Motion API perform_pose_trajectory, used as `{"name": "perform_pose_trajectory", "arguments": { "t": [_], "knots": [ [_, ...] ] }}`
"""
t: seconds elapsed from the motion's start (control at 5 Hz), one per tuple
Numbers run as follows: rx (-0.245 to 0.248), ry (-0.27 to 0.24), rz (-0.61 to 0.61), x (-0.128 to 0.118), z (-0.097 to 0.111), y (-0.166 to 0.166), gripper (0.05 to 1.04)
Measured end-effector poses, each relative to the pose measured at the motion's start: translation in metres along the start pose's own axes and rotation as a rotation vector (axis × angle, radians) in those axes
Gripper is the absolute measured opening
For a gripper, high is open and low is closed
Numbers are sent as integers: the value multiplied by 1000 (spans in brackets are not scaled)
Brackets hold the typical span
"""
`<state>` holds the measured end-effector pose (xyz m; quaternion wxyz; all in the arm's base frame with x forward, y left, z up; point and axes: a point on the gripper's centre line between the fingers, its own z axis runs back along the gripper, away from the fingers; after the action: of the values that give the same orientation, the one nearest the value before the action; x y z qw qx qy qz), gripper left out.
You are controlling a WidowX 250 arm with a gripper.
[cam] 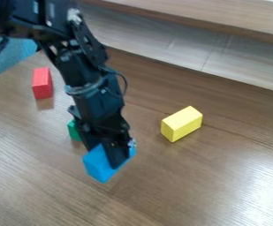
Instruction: Put the blue rectangle to the right side of the table
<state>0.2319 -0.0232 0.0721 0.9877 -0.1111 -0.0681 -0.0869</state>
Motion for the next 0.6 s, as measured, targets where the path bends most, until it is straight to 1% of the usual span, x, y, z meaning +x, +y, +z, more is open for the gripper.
{"name": "perform_pose_trajectory", "arguments": {
  "t": [0.2,0.4,0.6],
  "knots": [
    [-1,19,-32,0,-10,-9,578],
    [3,28,-66,2,-17,-16,578],
    [4,28,-73,3,-20,-19,578]
  ]
}}
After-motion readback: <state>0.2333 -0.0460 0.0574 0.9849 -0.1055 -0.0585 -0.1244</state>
